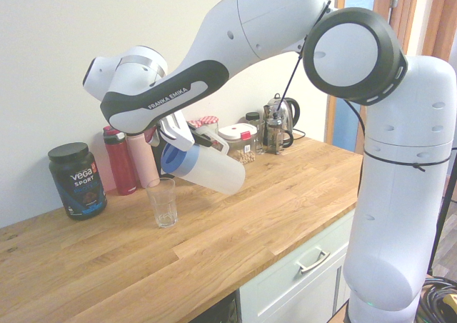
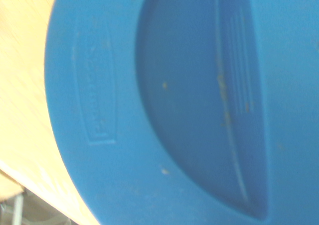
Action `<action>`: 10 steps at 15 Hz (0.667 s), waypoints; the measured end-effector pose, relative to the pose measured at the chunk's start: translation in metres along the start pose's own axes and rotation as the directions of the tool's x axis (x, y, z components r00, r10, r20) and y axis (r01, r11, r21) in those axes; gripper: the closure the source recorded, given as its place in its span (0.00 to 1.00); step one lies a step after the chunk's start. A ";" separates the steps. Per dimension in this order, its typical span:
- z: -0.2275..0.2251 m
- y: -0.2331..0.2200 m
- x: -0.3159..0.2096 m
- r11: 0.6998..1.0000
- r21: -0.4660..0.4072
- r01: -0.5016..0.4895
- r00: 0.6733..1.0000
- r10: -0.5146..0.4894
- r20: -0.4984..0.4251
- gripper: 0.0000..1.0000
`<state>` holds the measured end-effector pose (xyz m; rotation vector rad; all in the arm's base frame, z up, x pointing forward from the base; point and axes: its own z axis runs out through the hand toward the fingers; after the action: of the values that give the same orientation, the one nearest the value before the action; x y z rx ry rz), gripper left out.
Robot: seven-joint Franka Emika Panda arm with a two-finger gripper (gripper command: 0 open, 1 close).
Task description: Pour me some water
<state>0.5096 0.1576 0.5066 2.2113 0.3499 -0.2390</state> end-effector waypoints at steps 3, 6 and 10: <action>0.015 -0.010 0.008 0.999 -0.053 0.013 1.000 -0.011 0.029 1.00; 0.015 -0.010 0.009 0.997 -0.071 0.014 0.999 -0.012 0.030 1.00; 0.007 -0.010 0.008 0.997 -0.071 0.010 1.000 -0.009 0.015 1.00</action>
<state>0.5137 0.1592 0.4921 2.1373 0.3556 -0.2438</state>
